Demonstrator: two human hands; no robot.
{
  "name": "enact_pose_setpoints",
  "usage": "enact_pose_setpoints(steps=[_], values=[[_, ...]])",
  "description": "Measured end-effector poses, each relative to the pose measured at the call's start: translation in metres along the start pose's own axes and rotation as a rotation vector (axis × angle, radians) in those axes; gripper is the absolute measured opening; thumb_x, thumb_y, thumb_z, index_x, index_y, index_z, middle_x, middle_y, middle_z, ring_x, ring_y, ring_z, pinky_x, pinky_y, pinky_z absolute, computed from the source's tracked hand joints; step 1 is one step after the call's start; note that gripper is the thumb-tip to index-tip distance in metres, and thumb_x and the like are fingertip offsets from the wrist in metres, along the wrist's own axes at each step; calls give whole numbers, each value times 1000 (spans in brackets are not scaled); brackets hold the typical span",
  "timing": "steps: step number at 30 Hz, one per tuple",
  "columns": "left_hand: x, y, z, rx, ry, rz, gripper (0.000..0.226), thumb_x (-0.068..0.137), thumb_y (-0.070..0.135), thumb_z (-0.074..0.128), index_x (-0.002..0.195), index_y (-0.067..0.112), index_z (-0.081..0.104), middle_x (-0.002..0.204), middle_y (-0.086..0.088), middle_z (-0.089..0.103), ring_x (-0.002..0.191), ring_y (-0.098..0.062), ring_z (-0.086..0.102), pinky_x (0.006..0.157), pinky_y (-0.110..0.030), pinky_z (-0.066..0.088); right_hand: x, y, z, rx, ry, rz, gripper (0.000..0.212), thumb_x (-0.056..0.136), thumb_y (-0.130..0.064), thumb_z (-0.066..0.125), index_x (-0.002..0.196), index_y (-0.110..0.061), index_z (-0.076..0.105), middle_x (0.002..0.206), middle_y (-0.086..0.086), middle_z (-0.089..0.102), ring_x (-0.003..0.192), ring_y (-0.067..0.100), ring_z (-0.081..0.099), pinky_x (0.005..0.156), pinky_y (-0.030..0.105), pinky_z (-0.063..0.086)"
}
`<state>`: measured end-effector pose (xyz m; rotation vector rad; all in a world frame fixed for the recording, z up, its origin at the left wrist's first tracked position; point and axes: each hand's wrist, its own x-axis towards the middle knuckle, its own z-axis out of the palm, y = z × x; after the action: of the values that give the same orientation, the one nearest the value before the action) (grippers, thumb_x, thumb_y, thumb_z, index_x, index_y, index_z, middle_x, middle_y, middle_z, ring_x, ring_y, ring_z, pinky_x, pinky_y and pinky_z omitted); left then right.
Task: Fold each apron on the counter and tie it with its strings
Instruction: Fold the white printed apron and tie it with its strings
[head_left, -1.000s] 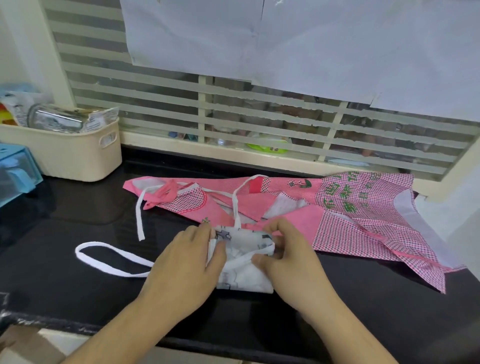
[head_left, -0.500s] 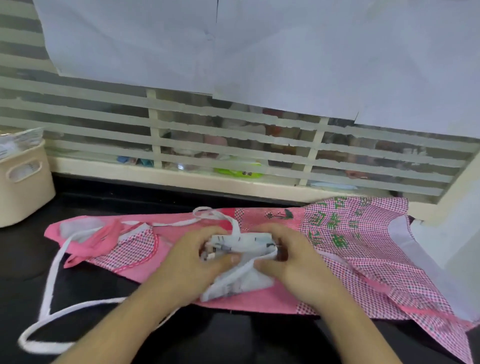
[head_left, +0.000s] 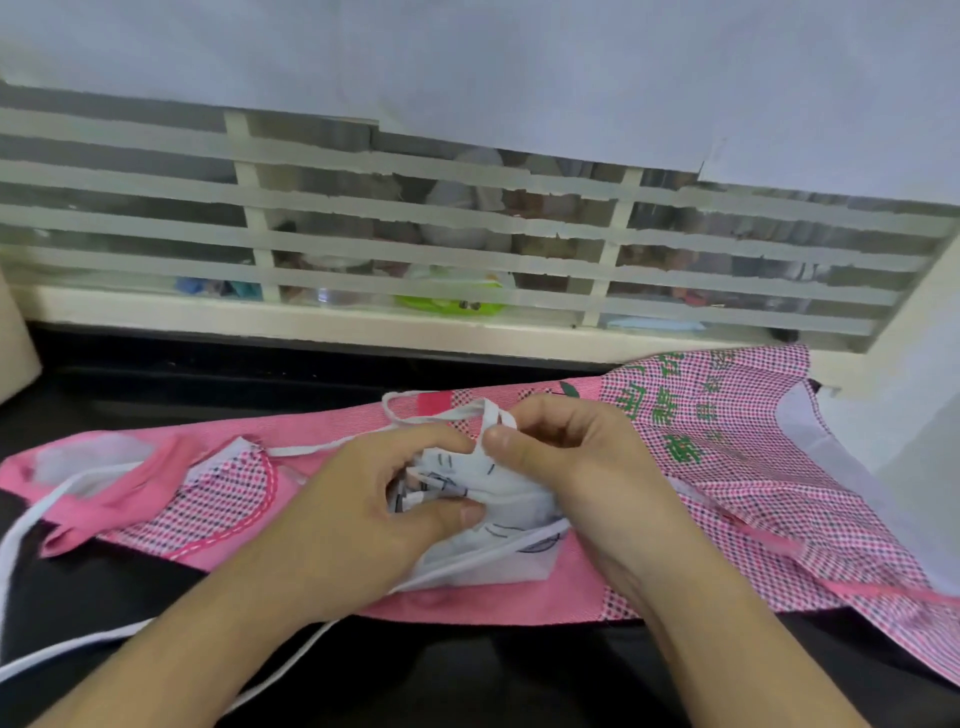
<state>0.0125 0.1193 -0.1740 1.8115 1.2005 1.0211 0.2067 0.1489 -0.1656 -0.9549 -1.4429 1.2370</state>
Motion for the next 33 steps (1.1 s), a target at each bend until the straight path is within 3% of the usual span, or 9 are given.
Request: enact_pose_setpoints(steps=[3, 7, 14, 17, 20, 23, 26, 31, 33], values=[[-1, -1, 1, 10, -17, -1, 24, 85, 11, 84, 102, 27, 77, 101, 10, 78, 97, -7, 72, 86, -18, 53, -1, -2, 1, 235, -68, 147, 11, 81, -15, 78, 72, -10, 73, 73, 10, 68, 70, 26, 65, 68, 33, 53], [0, -6, -2, 5, -25, -3, 26, 84, 5, 83, 103, 23, 78, 102, 6, 78, 98, -9, 72, 92, -26, 54, 4, -12, -16, 599, -13, 183, 18, 88, -14, 65, 72, -6, 61, 75, 10, 59, 83, 30, 58, 88, 42, 47], [0, -13, -12, -14, -32, -42, 26, 86, 6, 82, 105, 24, 79, 103, 3, 79, 100, -14, 74, 96, -35, 54, 4, -15, -94, 1092, 450, -45, 30, 93, -13, 50, 68, -21, 36, 62, -9, 18, 50, 11, 19, 46, 23, 28], [0, -12, -12, -26, -33, -38, 26, 86, 4, 82, 105, 21, 79, 104, 1, 80, 102, -17, 74, 97, -37, 54, 13, 4, -105, 765, 761, 166, 34, 99, -5, 43, 70, -20, 36, 55, -5, 24, 43, 12, 25, 39, 25, 32], [0, -11, -11, -32, -25, -25, 26, 86, 5, 82, 105, 21, 79, 105, 0, 79, 102, -17, 74, 97, -40, 54, 19, 17, -85, -154, 673, 415, 19, 93, -20, 62, 78, -10, 57, 66, 8, 56, 61, 24, 58, 67, 47, 58], [0, -11, -14, -71, -1, -26, 25, 87, 9, 82, 105, 25, 79, 104, -1, 79, 100, -24, 74, 96, -53, 55, 14, 13, -69, -916, 696, 258, 36, 91, -36, 57, 75, -4, 62, 79, 15, 63, 80, 37, 60, 67, 42, 45], [0, -8, -14, -91, -14, -29, 27, 87, 12, 82, 109, 28, 79, 106, 0, 79, 101, -28, 74, 95, -59, 56, 3, -5, -62, -911, 867, -52, 27, 92, -37, 59, 88, -12, 68, 88, 8, 66, 86, 32, 62, 67, 34, 42], [-1, -5, -2, -39, -99, -13, 28, 87, 3, 81, 105, 25, 80, 103, 8, 80, 99, -8, 74, 96, -27, 54, -3, -16, -25, -424, 139, 14, 50, 103, -48, 56, 79, -11, 80, 86, -4, 79, 83, 11, 70, 88, 38, 48], [-2, -4, 2, -39, -118, -4, 27, 87, 3, 81, 105, 23, 79, 101, 6, 80, 98, -9, 74, 94, -26, 55, -3, -14, -8, -318, -68, 44, 37, 101, -41, 64, 88, -11, 82, 93, 1, 80, 89, 15, 74, 90, 41, 53]])
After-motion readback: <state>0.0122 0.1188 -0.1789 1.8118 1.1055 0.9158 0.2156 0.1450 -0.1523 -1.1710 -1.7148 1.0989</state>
